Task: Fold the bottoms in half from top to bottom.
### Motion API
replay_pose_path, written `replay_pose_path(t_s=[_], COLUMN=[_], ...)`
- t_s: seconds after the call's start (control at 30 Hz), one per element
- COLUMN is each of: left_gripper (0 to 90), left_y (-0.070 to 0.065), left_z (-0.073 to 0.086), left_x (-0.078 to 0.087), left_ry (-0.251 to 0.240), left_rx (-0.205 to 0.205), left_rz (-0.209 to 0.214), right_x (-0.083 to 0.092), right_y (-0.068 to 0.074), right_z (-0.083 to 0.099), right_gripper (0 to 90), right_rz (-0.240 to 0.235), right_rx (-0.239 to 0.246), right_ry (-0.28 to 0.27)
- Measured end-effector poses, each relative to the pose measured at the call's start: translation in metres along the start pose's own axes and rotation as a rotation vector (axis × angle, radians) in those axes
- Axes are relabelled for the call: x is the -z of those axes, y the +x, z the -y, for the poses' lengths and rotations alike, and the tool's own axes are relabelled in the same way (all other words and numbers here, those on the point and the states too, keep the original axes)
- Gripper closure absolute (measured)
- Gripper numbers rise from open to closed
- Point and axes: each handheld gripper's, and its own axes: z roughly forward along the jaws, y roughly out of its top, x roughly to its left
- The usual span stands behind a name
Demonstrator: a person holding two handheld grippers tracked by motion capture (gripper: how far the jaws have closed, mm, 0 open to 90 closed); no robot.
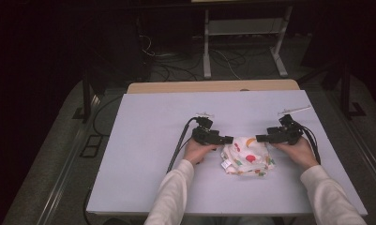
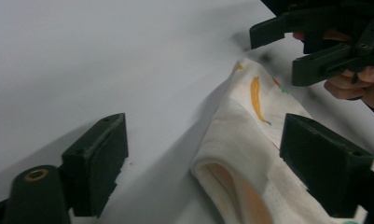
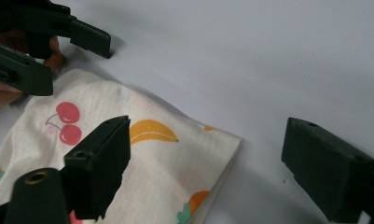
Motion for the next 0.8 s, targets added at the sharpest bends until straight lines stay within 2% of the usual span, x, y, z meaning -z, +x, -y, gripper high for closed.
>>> replay_pose_path(t_s=[0.13, 0.27, 0.47, 0.53, 0.67, 0.7, 0.8], left_gripper=[25.5, 33.4, 41.1, 43.6, 50.2, 53.1, 60.7], left_y=[0.001, 0.002, -0.001, -0.002, -0.003, -0.004, -0.003], left_z=[-0.001, -0.001, -0.003, -0.004, -0.005, -0.005, -0.005], left_x=[0.001, 0.001, -0.004, -0.005, -0.008, -0.009, -0.011], left_ry=[-0.014, 0.000, 0.030, 0.037, 0.046, 0.049, 0.062], left_rx=[0.014, 0.027, 0.023, 0.019, 0.016, 0.019, 0.034], left_rz=[0.019, 0.034, 0.019, 0.027, 0.015, -0.001, 0.007], right_x=[-0.003, -0.006, -0.007, -0.008, -0.010, -0.011, -0.013], right_y=[-0.002, -0.004, -0.004, -0.004, -0.003, -0.002, -0.001], right_z=[0.001, 0.002, 0.001, 0.000, -0.002, -0.002, -0.002], right_gripper=[24.2, 30.4, 40.3, 46.2, 59.7, 62.5, 73.0], right_rz=[-0.003, -0.009, -0.004, -0.006, -0.009, -0.009, -0.012], right_rx=[0.000, 0.012, 0.019, 0.023, 0.030, 0.029, 0.025], right_ry=[0.007, 0.020, 0.015, 0.026, 0.042, 0.047, 0.054])
